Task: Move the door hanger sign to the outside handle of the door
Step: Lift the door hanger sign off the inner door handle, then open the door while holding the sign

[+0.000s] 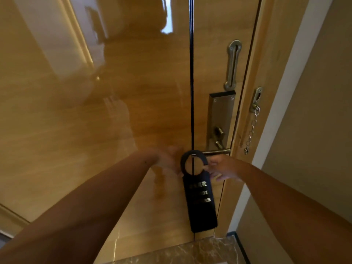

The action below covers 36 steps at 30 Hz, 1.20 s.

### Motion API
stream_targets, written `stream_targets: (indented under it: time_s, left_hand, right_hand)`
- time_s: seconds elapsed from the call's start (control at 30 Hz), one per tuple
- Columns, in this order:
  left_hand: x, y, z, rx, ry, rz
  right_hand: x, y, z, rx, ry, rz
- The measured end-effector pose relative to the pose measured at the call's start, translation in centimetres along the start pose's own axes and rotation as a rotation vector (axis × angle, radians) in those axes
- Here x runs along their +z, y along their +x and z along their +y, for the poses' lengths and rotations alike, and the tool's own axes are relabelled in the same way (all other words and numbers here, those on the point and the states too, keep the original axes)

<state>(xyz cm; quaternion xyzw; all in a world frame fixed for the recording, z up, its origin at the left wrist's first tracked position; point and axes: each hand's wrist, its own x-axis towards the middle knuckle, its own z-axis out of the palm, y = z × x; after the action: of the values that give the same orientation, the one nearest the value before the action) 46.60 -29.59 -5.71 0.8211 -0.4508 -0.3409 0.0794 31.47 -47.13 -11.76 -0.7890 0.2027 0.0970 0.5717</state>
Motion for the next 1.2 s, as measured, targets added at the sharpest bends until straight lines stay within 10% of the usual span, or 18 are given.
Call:
stream_targets:
  time_s: [0.2, 0.37, 0.67, 1.2]
  left_hand:
    - [1.3, 5.6, 5.6, 0.234, 0.078, 0.166]
    - [4.7, 11.6, 7.6, 0.064, 0.348, 0.332]
    - [10.8, 15.3, 6.2, 0.027, -0.166, 0.776]
    - [13.4, 12.9, 7.7, 0.033, -0.248, 0.882]
  right_hand:
    - [-6.2, -4.4, 5.6, 0.126, 0.361, 0.141]
    - [-8.8, -7.7, 10.3, 0.207, 0.361, 0.195]
    - [-8.7, -6.3, 12.2, 0.164, 0.491, 0.101]
    - [-7.0, -4.8, 9.6, -0.029, 0.525, 0.106]
